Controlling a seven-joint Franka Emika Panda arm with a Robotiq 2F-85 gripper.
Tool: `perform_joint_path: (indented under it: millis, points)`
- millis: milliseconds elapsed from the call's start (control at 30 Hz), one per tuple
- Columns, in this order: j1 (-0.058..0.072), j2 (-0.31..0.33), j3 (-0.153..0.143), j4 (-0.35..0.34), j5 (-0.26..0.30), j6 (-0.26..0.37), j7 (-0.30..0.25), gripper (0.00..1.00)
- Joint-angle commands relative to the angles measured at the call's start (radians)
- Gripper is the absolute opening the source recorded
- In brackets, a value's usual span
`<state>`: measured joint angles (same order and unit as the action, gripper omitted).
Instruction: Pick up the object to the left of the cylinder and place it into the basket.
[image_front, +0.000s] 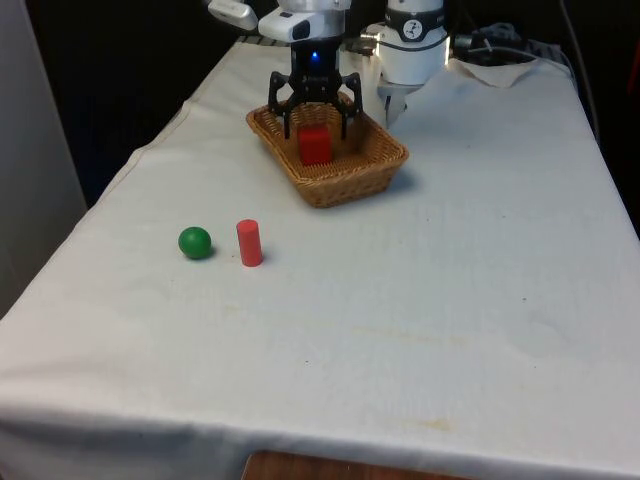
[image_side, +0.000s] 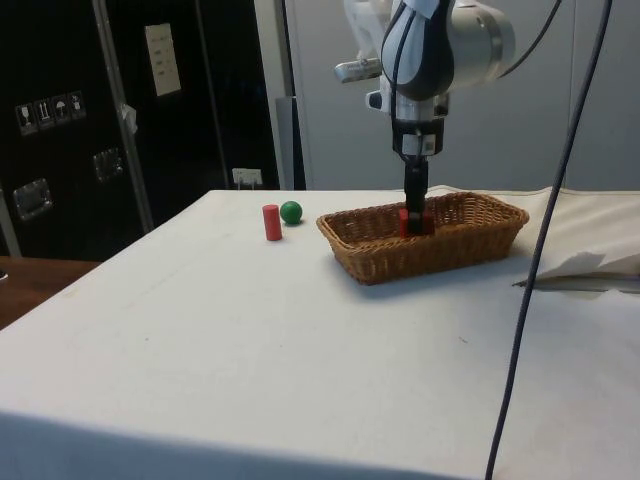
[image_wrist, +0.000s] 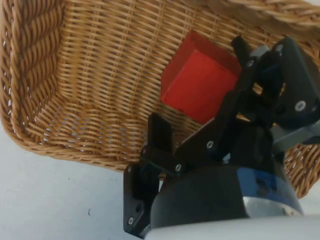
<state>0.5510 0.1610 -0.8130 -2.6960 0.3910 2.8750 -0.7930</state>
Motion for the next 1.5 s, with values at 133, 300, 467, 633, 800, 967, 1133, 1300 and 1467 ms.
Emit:
perform_joint_path:
  millis: [133, 300, 467, 633, 800, 967, 1133, 1300, 1467]
  points:
    - [0.0, -0.001, 0.002, -0.001, 0.003, 0.003, 0.0, 1.0]
    - [0.0, -0.001, 0.001, 0.0, 0.002, 0.001, 0.0, 1.0]
    - [0.002, 0.003, 0.003, 0.004, 0.003, -0.001, 0.005, 1.0]
    - [0.0, 0.002, 0.009, 0.014, 0.0, -0.005, 0.013, 1.0]
    - [0.002, 0.016, 0.008, 0.05, -0.001, -0.032, 0.03, 1.0]
    - [0.004, 0.018, 0.007, 0.084, -0.005, -0.058, 0.042, 1.0]
    - [0.004, 0.02, 0.006, 0.123, -0.008, -0.09, 0.057, 1.0]
    - [0.004, 0.02, 0.005, 0.152, -0.009, -0.112, 0.066, 1.0]
    - [0.003, 0.022, 0.007, 0.197, -0.008, -0.147, 0.079, 1.0]
